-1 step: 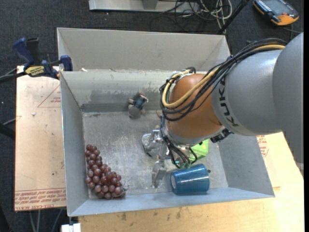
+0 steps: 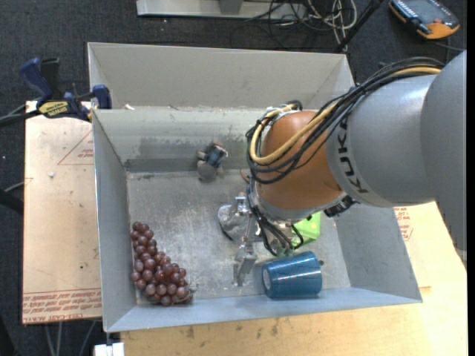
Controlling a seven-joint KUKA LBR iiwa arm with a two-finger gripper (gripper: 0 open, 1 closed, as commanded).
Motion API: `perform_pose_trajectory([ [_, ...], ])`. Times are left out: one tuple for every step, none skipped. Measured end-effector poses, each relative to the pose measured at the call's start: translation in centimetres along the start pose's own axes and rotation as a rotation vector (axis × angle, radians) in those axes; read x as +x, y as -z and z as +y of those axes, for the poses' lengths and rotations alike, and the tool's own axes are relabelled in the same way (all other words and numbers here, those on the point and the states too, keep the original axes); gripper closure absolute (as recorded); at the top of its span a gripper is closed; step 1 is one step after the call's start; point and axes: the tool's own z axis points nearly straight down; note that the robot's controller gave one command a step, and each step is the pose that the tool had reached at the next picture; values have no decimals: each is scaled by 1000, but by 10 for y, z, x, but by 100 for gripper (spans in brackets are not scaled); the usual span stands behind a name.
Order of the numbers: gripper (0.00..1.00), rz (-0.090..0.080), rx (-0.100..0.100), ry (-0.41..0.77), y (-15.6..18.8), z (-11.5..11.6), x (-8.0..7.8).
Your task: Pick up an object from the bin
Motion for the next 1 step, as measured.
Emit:
perform_pose_trajectory([
  [0, -3, -1, -97, -34, 64, -9],
])
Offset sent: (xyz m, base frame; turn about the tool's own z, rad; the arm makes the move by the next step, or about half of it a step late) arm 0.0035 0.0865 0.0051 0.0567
